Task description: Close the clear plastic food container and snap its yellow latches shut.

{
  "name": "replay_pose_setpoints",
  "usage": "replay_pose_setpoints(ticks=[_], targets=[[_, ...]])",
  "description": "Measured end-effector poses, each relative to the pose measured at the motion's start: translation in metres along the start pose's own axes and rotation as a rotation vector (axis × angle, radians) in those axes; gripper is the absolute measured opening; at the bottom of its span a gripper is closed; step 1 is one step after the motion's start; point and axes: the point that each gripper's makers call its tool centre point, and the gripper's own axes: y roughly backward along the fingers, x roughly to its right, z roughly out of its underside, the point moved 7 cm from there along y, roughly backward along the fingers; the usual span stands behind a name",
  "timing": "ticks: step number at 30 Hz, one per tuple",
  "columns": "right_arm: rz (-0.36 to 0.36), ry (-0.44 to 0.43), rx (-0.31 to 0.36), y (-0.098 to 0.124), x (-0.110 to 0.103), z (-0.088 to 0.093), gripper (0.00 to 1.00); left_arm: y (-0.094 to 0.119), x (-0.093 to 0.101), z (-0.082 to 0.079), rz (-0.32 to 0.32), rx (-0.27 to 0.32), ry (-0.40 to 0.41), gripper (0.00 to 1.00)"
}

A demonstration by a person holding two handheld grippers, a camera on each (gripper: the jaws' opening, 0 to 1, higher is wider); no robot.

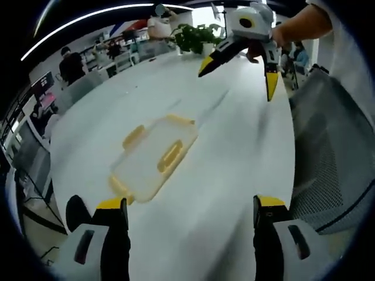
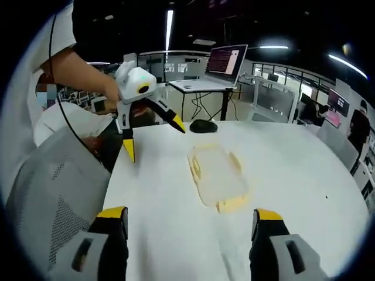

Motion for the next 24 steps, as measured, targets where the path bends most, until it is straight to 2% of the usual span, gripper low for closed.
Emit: replay_pose_setpoints(ticks=[2, 10, 19, 22, 24], targets=[[-0.007, -0.003, 0.001, -0.003, 0.002, -0.002, 0.87, 0.0, -0.003, -0.001, 0.008, 0.008, 0.002, 0.87], [-0.041, 0.022, -0.013, -0.017, 0.008, -0.006, 0.87, -0.003, -0.016, 0.003, 0.022, -0.027, -0.041, 0.86], [-0.056, 0.049, -0.052, -0.031, 0.025, -0.007, 0.86, -0.007, -0.034, 0.008, 0.025, -0.081, -0.097, 0.85], [-0.064, 0.061, -0.065, -0.037, 0.028, -0.008, 0.86, -0.011, -0.042, 0.006, 0.025, -0.076, -0.078, 0.85], [-0.06, 0.064, -0.08, -0.041, 0.034, -0.006, 0.85, -0.013, -0.046, 0.004, 0.026, -0.083, -0.093, 0.85]])
